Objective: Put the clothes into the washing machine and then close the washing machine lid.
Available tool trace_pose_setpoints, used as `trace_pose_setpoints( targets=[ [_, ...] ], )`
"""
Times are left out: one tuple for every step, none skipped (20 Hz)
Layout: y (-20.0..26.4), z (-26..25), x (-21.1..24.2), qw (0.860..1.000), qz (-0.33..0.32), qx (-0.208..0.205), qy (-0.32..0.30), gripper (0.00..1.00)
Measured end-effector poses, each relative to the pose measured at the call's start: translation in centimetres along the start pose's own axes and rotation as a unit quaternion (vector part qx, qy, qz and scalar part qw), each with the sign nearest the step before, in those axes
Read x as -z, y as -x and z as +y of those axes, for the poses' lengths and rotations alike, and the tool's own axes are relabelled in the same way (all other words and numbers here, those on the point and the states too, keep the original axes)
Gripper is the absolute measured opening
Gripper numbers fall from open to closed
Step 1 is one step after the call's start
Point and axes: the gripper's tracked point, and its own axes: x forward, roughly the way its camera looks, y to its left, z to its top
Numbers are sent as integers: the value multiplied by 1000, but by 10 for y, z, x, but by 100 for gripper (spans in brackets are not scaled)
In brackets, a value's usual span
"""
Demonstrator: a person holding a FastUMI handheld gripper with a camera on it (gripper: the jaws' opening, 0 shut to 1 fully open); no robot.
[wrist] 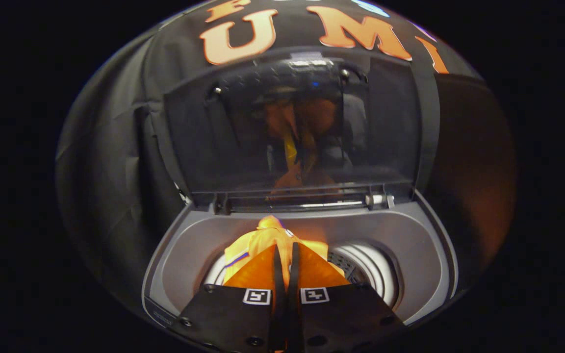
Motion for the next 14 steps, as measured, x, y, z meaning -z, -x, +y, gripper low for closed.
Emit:
trace_pose_setpoints(
  targets=[
    [-2, -2, 0, 1000, 7, -1, -12, 9],
    [-3, -2, 1, 1000, 10, 0, -13, 9],
    [-2, -5, 4, 1000, 14, 3, -5, 9],
    [3, -5, 11, 1000, 23, 6, 8, 8],
    [5, -7, 17, 999, 34, 15, 19, 8],
    [5, -8, 19, 999, 38, 22, 24, 8],
    [3, -9, 19, 999, 38, 29, 26, 9],
    [2, -12, 23, 998, 47, 37, 27, 9],
    [3, -13, 26, 997, 59, 43, 27, 9],
    [2, -15, 26, 997, 59, 50, 26, 9],
    [1, -17, 24, 997, 53, 55, 25, 10],
    [2, -18, 21, 997, 46, 58, 25, 11],
    [3, -19, 19, 997, 43, 63, 27, 12],
    [4, -21, 21, 996, 44, 69, 27, 13]
  ],
)
